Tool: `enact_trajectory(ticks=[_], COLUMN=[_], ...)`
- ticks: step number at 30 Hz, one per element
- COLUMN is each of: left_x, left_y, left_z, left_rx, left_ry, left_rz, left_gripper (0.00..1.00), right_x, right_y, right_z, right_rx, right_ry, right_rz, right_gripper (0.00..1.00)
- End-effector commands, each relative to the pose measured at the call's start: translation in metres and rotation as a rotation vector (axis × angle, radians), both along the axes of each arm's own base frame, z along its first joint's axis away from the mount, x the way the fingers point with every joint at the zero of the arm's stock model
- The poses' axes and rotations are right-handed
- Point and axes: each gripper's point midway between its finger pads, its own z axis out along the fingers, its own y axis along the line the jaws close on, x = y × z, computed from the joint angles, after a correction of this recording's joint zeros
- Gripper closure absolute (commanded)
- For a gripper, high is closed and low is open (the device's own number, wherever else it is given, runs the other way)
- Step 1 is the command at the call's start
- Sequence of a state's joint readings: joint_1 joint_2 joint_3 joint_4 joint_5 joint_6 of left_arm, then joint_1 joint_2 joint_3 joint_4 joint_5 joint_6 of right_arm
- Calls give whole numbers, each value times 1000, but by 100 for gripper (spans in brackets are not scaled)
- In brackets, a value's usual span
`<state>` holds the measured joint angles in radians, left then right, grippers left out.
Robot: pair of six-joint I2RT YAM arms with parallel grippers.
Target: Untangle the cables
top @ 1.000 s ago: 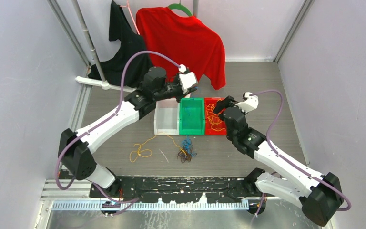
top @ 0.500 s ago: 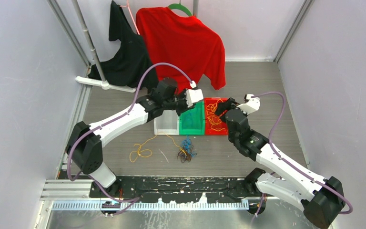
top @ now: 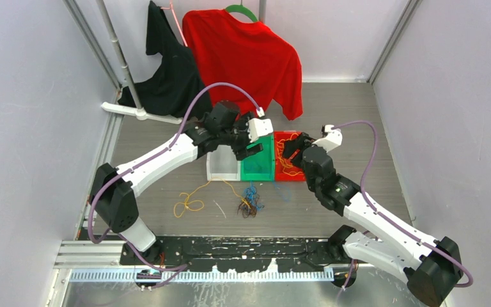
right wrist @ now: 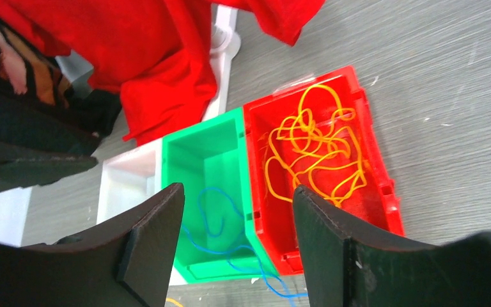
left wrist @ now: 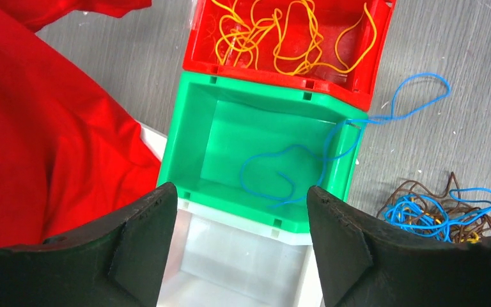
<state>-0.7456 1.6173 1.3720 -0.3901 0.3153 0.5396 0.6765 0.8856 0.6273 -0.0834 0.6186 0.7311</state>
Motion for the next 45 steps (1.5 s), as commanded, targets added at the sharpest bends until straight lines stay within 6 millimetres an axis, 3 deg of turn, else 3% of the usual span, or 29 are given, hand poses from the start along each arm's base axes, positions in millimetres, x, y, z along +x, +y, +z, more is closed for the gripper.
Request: enact_trajectory(ticks=[1,5,12,17,22,28,33,35,39,42,45], left_x=[2,-5,-28,-40,-63,-85,-96,-96,-94,-95,-96], left_y=[17,26,63,96,127,151,155,158,167,171,172], left_z=[26,41,51,66,85,102,108,107,111,114,117], left_rx=[6,-33,-45,-66,-67,-110,-124,-114,-97,-99,-108], left_ry=[-30,40,153,226,273,276,261,255,227,220,221], left_rz=[63,74,35,69,75,109,120,138,176,190,199], left_gripper=[26,27,27,29,29,31,32,33,34,34,35], right_x=[0,-4,-44,-80,-102,-107,-99,-96,-88,-80,-70], right_y=[31,48,43,49,49,33,44,47,56,62,70], right_z=[11,-10,-43,-83,-132,-168,-184,-190,-177,-137,-90], right_rx=[52,36,10,-46,-101,-160,-207,-248,-292,-295,-297], right_ry=[-16,105,210,326,455,510,524,532,496,436,363], right_rz=[150,219,291,346,340,267,288,290,303,325,363], right_gripper=[33,31,29,28,28,34,39,47,79,95,99])
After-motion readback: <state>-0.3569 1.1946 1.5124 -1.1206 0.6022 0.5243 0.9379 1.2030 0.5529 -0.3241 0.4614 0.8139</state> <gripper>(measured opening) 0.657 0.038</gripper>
